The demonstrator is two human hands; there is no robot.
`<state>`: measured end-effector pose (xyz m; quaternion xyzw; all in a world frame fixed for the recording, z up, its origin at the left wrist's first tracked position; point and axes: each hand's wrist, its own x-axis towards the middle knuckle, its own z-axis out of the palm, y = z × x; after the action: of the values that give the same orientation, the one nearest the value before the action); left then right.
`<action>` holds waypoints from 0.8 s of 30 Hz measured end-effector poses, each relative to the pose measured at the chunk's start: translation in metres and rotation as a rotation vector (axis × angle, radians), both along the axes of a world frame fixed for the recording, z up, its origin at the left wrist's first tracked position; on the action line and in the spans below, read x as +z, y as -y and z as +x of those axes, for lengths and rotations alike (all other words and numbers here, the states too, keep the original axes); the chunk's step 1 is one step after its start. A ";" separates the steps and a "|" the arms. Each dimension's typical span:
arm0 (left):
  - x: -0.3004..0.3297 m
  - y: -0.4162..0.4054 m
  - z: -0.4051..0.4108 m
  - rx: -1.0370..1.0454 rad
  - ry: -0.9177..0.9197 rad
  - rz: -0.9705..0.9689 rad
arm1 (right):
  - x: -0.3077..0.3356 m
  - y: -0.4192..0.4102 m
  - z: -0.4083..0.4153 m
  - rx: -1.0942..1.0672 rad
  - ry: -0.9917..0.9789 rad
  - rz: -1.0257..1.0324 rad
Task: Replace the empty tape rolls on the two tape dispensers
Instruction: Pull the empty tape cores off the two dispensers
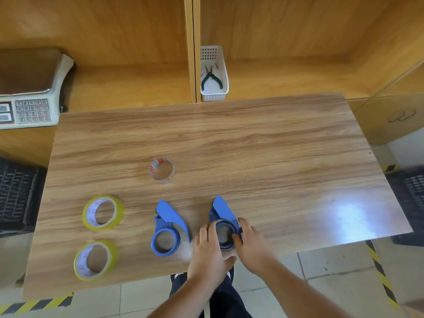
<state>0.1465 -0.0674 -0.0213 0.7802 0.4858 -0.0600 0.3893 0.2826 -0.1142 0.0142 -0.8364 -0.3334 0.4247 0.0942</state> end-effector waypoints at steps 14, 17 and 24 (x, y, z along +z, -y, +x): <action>-0.002 -0.006 0.009 0.043 -0.039 -0.042 | 0.000 0.003 0.012 0.016 -0.048 -0.003; -0.001 -0.010 0.004 0.017 -0.047 -0.049 | -0.001 0.002 0.018 0.011 -0.003 -0.025; 0.006 -0.009 0.001 -0.019 -0.040 -0.043 | 0.000 0.004 0.019 0.038 0.032 -0.046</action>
<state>0.1480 -0.0584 -0.0155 0.7750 0.4848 -0.0898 0.3954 0.3014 -0.1182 0.0147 -0.8386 -0.3407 0.4207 0.0615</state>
